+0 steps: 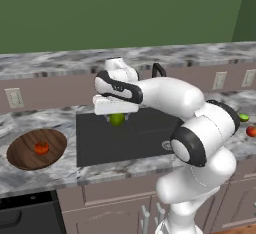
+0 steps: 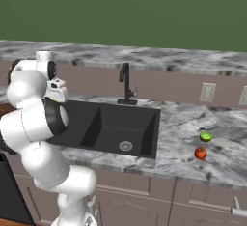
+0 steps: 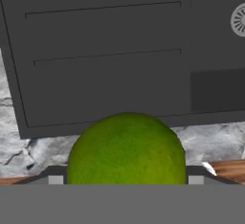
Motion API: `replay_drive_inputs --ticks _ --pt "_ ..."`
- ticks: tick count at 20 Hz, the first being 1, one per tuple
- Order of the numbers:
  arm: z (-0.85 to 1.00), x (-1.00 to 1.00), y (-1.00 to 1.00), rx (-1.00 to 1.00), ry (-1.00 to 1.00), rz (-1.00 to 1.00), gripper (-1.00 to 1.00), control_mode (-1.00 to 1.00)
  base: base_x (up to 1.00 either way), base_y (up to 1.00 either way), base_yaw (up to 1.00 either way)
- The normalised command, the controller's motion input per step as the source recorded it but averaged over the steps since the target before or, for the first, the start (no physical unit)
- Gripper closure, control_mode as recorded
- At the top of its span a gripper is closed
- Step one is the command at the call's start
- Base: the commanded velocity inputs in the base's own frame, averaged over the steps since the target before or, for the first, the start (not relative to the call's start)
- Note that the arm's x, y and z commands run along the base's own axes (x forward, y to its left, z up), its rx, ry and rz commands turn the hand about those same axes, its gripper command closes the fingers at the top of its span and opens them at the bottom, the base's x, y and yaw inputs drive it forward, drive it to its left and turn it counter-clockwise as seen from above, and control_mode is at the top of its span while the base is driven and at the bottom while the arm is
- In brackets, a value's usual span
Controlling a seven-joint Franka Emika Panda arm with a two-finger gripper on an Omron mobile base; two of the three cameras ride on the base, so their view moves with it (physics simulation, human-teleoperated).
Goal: There is a mixed pile of frozen fruits and vegetables on the counter. Locate all the frozen vegetables and place the items in a bowl on the counter. Take all the frozen fruits and defrost them in a running sink.
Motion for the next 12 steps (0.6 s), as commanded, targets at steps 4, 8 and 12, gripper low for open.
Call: replay_drive_inputs --ticks 4,8,12 --pt "0.06 0.0 0.9 -0.1 0.01 -0.09 1.0 -1.0 0.0 0.0 0.0" --pt "0.06 0.0 0.92 -0.1 0.01 -0.08 1.0 -1.0 0.0 0.0 0.0" --pt "0.1 0.0 0.91 -0.11 0.0 -0.08 1.0 -1.0 0.0 0.0 0.0"
